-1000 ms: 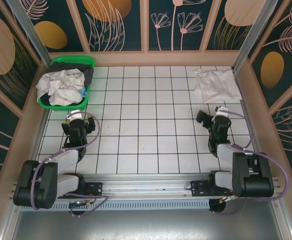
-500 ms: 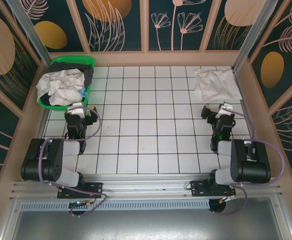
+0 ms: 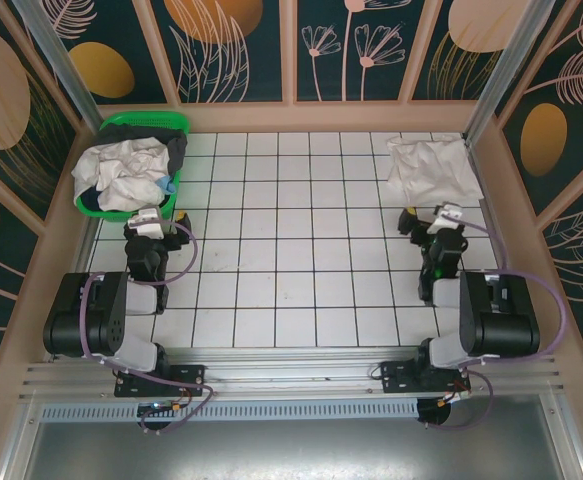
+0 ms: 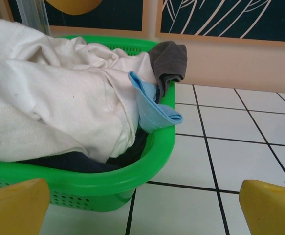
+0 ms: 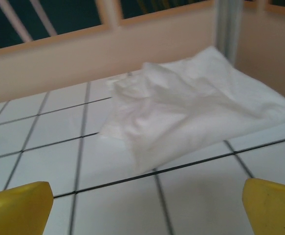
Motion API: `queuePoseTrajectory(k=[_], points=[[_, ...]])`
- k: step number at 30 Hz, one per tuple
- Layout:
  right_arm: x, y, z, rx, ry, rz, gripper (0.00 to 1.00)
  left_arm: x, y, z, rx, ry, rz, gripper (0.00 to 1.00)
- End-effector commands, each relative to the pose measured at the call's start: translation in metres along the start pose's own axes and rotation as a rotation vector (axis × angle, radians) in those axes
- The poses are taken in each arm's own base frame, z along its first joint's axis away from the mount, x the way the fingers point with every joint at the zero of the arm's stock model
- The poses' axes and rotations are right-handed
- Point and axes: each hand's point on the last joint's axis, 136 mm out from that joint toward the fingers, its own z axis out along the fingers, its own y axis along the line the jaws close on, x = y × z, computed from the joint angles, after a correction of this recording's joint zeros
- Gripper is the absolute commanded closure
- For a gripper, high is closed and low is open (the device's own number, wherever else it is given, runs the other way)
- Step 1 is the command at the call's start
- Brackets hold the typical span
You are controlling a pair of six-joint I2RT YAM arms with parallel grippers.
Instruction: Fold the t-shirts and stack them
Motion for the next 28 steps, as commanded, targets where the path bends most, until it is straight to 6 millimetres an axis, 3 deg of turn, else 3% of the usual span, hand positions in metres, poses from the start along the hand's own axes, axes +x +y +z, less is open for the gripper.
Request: queuePoseTrajectory(k=[1, 3, 5, 28], points=[[-0.007, 0.003, -0.012, 0.006, -0.1, -0.032, 0.01, -0.004, -0.003, -0.002, 0.019, -0.027, -0.003, 0.01], [-0.007, -0.015, -0.013, 0.084, -0.13, 0.016, 0.01, -0.005, -0.002, -0.002, 0.018, -0.028, -0.003, 0.01], [-0.002, -0.008, -0.007, 0.064, -0.088, -0.009, 0.01, -0.004, -0.002, -0.001, 0.017, -0.026, -0.002, 0.01], [-0.003, -0.008, -0.007, 0.054, -0.093, -0.002, 0.01, -0.004, -0.002, -0.001, 0.016, -0.024, -0.002, 0.01]])
